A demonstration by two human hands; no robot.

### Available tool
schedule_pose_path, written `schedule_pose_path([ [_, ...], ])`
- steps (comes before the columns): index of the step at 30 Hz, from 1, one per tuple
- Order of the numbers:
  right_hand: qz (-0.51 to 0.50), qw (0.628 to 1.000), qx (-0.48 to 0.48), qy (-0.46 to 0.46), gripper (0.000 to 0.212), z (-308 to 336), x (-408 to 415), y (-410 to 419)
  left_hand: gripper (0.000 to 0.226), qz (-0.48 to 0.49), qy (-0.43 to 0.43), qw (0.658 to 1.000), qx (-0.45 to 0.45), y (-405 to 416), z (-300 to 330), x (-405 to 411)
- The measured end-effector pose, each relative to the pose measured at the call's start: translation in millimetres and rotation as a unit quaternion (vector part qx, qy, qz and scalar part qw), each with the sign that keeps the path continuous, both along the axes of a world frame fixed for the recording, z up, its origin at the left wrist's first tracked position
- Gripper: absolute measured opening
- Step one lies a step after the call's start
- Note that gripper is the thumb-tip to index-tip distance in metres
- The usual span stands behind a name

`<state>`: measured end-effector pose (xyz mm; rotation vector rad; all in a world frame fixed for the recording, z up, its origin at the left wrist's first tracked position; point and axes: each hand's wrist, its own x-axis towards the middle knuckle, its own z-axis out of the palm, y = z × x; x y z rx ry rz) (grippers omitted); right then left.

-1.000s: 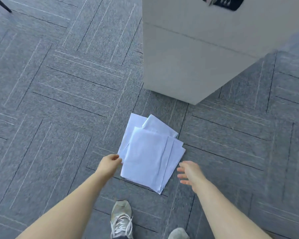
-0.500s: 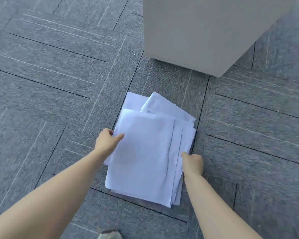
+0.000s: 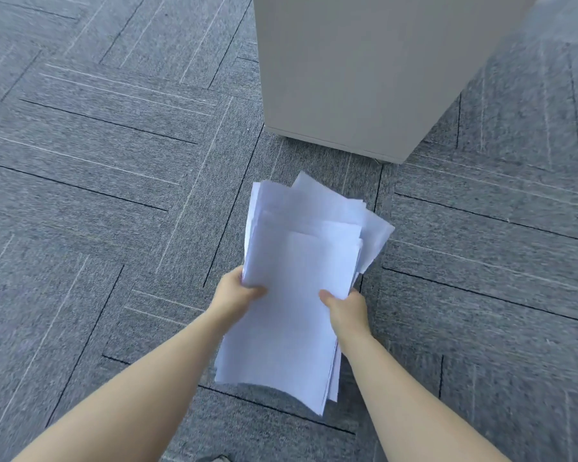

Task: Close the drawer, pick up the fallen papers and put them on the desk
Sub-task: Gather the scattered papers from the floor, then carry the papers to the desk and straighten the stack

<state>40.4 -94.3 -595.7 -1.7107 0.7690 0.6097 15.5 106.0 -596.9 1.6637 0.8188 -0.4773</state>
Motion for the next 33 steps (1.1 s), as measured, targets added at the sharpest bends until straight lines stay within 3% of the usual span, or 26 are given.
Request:
schedule_pose_path([
  [4,0.017,0.996,0.001,-0.084,0.021,100.3,18.6,-0.3,0.023,0.020,-0.053,0.998,-0.002,1.0,95.5,20.3],
  [12,-0.005,0.973,0.075,-0.217,0.016,481.8,58.3,14.0,0.017,0.103,-0.203,0.974,-0.004,4.7,448.1,57.1],
  [17,-0.036,0.943,0.118,-0.311,0.019,720.1,106.6,20.3,0.011,0.085,-0.299,0.950,0.001,12.3,687.5,119.0],
  [21,-0.038,0.908,0.117,-0.401,0.018,855.2,154.5,16.0,0.019,0.047,-0.375,0.926,0.024,4.5,828.3,177.3],
  [24,-0.052,0.880,0.109,-0.460,0.020,917.2,193.4,1.5,0.022,0.033,-0.419,0.907,0.021,-14.2,892.5,220.9],
  [28,-0.069,0.846,0.104,-0.519,0.021,954.9,252.0,-27.9,0.028,0.031,-0.456,0.889,0.022,-42.2,929.2,285.9],
  [31,-0.057,0.851,0.107,-0.512,0.024,928.1,299.9,-55.2,0.036,0.025,-0.431,0.902,0.010,-59.0,911.3,334.5],
  [33,-0.043,0.881,0.100,-0.461,0.023,883.6,331.1,-73.6,0.051,0.008,-0.401,0.916,0.006,-69.4,874.7,360.0],
])
